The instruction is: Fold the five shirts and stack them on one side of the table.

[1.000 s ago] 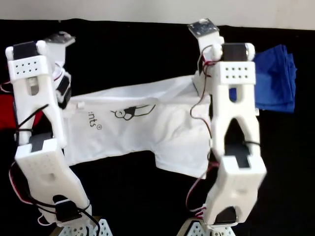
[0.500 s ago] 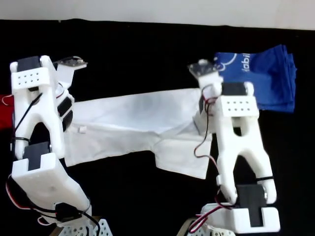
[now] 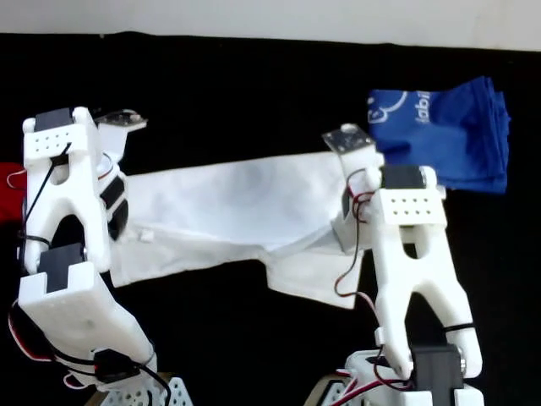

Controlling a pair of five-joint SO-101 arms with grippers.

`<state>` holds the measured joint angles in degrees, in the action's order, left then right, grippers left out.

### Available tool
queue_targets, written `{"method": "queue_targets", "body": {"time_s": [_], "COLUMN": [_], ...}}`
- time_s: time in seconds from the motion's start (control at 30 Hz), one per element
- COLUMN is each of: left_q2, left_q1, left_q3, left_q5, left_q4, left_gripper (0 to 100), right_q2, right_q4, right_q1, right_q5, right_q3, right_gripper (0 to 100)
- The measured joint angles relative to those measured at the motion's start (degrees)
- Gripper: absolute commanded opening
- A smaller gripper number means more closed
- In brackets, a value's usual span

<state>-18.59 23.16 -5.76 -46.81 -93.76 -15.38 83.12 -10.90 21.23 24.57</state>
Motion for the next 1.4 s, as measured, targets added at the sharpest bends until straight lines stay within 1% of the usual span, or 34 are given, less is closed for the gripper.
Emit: {"method": "queue_targets", "body": {"time_s": [0.03,0.2,0.27,0.3,0.37,0.43,0.47,0.5,0.57,0.7,0.77,0.87,1.0,1.13,1.23,1.3,1.4], "left_q2": [0.00,2.46,3.43,3.69,3.87,3.87,3.87,3.60,1.67,-5.01,-9.23,-15.56,-24.00,-30.33,-34.64,-36.92,-38.86], "left_q1": [0.44,2.20,2.64,2.64,2.64,2.11,1.58,0.79,-0.97,-3.25,-3.25,-2.81,-1.14,-0.09,0.70,0.97,1.14], "left_q3": [-0.79,-8.53,-11.78,-12.75,-13.36,-13.01,-12.13,-11.34,-10.20,-10.11,-10.81,-15.03,-22.68,-31.56,-38.86,-43.52,-50.29], "left_q5": [0.00,-0.88,-0.88,-0.88,-0.35,2.46,4.66,6.24,9.49,15.82,17.85,19.87,20.22,20.22,20.31,20.31,20.31], "left_q4": [-0.62,-4.40,-4.66,-4.66,-4.66,-2.37,-0.44,1.76,6.33,14.42,17.14,18.64,18.37,13.54,10.11,7.47,2.64], "left_gripper": [17,16,14,10,0,2,1,1,1,1,1,1,1,1,1,1,1], "right_q2": [0.00,0.00,0.00,0.00,0.00,0.88,2.20,4.04,8.79,20.22,26.37,35.34,47.21,57.05,61.63,62.86,62.86], "right_q4": [0.62,4.66,5.01,5.01,3.25,-0.18,-1.93,-3.60,-5.98,-8.35,-9.05,-9.58,-9.58,-9.58,-9.32,-6.77,0.97], "right_q1": [-0.53,-3.78,-4.57,-4.75,-4.84,-4.92,-4.92,-4.92,-4.92,-4.92,-4.92,-4.92,-4.92,-4.84,-3.69,-3.16,-3.08], "right_q5": [0.00,-0.35,-0.35,-0.35,-0.35,-0.35,-0.35,-0.35,-0.35,-0.35,-0.35,-0.35,-0.35,-0.35,-0.35,-0.35,-0.35], "right_q3": [0.00,-4.57,-7.65,-9.23,-11.43,-12.22,-12.48,-12.84,-13.80,-19.34,-24.35,-33.23,-45.19,-55.56,-62.59,-66.46,-73.23], "right_gripper": [21.5,21.6,21.4,19.9,12.6,3.9,0.8,0.6,3.5,8.1,10.4,14.0,16.4,16.4,16.4,16.4,16.4]}}
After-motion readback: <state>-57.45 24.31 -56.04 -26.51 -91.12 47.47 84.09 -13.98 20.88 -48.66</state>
